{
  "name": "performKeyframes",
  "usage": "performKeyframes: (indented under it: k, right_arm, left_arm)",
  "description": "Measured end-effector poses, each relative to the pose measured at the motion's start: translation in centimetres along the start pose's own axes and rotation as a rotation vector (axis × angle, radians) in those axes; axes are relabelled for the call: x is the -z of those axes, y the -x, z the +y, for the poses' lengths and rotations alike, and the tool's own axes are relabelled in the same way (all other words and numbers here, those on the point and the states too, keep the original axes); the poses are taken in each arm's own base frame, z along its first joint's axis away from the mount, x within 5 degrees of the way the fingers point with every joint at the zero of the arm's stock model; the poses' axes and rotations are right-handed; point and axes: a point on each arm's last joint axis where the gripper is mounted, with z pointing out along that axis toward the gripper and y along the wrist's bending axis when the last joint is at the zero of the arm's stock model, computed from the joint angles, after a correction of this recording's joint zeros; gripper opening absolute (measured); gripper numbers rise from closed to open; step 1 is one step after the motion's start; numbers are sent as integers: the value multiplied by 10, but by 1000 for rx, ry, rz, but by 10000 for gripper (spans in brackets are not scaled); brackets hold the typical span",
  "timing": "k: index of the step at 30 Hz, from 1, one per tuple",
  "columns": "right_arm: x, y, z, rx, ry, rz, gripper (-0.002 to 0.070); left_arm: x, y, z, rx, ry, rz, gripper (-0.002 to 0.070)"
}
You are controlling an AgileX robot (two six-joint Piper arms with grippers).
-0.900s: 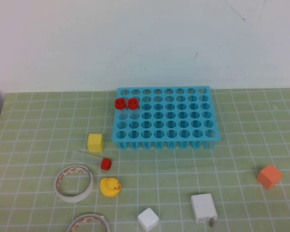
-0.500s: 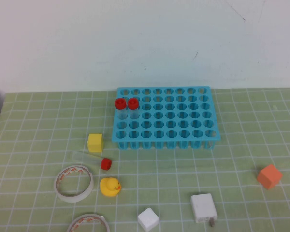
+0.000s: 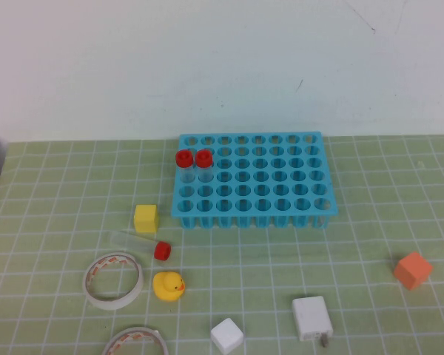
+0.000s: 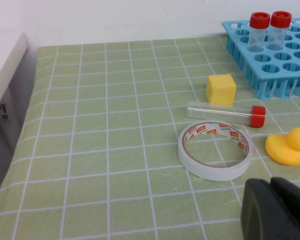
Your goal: Place the test tubes
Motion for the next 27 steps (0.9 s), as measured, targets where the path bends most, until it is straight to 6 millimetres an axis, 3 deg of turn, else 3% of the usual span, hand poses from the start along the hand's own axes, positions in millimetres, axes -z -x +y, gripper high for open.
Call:
performKeyframes:
  k: [16, 21, 27]
  right_arm:
    - [0, 0, 0, 0, 0, -4, -1]
    - [-1, 8, 0, 0, -5, -119, -1]
    - [7, 36, -1, -6, -18, -438, -1]
  left_arm:
    - [0, 1, 0, 0, 0, -16, -1]
    - [2, 18, -1, 0, -6, -200, -1]
    - [12, 46, -1, 0, -16, -530, -1]
